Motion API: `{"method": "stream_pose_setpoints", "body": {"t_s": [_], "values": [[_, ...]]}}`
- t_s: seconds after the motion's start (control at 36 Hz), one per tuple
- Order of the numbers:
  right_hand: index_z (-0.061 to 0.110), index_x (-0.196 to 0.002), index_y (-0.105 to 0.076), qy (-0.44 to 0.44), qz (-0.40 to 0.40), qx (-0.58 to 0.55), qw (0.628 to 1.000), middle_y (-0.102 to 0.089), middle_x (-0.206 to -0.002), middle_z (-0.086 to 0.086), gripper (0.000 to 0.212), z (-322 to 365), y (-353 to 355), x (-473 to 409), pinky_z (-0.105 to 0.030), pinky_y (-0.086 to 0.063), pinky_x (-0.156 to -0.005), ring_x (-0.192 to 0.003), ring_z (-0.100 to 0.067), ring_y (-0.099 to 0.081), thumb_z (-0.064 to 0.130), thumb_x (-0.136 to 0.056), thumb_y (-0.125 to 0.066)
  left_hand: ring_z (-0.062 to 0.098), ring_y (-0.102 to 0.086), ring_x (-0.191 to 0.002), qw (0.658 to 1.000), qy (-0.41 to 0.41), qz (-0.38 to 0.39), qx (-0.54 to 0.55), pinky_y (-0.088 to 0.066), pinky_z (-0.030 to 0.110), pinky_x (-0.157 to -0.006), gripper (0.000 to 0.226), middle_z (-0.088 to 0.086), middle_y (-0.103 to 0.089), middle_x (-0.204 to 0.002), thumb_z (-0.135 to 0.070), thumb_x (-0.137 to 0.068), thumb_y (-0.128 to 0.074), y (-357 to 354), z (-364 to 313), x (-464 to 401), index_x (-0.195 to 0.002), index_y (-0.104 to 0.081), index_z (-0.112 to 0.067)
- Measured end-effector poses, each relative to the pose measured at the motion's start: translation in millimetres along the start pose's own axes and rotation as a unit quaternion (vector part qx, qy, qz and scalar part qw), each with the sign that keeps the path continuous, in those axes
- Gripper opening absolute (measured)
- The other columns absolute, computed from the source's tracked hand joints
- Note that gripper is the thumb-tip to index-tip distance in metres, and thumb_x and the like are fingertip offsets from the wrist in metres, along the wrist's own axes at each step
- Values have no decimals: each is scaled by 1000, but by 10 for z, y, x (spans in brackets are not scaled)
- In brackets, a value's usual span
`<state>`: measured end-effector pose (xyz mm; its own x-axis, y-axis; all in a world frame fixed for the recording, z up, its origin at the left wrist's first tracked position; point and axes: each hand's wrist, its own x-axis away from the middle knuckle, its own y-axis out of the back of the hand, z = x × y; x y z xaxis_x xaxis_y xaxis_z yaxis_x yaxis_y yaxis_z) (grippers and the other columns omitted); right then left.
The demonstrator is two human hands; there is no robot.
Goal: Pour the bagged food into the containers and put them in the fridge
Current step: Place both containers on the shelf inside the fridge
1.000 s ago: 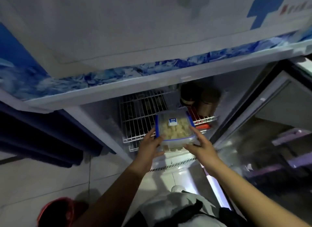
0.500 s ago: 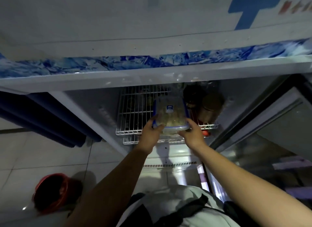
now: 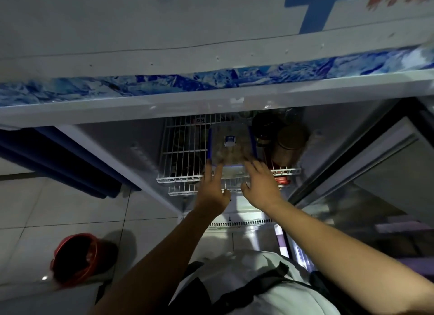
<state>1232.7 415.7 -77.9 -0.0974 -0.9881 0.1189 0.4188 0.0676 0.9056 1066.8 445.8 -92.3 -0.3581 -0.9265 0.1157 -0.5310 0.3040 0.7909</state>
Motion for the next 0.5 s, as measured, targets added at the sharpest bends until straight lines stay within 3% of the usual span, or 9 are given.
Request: {"method": "stream_pose_setpoints", "body": {"t_s": [0.08,0.22,0.33,0.44,0.5], "values": [[13,-154,-31,-8,28,-43,999,-32,-157,-12,73,3,56,-115,-36,-29,-115,-140,-32,-32,24,-89,-63,34,-58,-121,999,18,19,32,-56,37,-86,91,5,1,-168,-18,-90,-66,46,-41,-129,-159,-10,-35],[13,-150,-39,-23,56,-76,995,-31,-159,-13,69,-4,86,-229,-36,-33,-114,-141,-35,-33,19,-87,-66,36,-40,-140,998,11,58,34,-47,36,-101,83,8,-3,-167,-15,-91,-66,89,24,-256,-159,-19,-27],[13,-152,-35,-29,56,-63,996,-29,-160,-11,69,-17,-7,-221,-38,-29,-116,-144,-35,-27,21,-90,-63,44,-58,-117,997,15,74,8,-53,36,-85,83,7,-1,-167,-9,-89,-60,86,62,-214,-159,-18,-28],[20,-152,-30,-38,51,-18,998,-27,-161,-5,69,-14,-94,-168,-46,-33,-113,-146,-31,-23,29,-91,-61,35,-28,-147,998,9,66,-15,-44,42,-107,84,10,-4,-167,-7,-88,-61,87,56,-173,-159,-19,-22],[22,-152,-27,-45,49,-12,998,-23,-161,-2,72,6,-146,-109,-52,-32,-113,-147,-29,-18,30,-90,-62,34,-20,-150,997,8,65,-46,-40,48,-110,89,11,-6,-167,-10,-86,-66,73,61,-153,-159,-17,-24]]}}
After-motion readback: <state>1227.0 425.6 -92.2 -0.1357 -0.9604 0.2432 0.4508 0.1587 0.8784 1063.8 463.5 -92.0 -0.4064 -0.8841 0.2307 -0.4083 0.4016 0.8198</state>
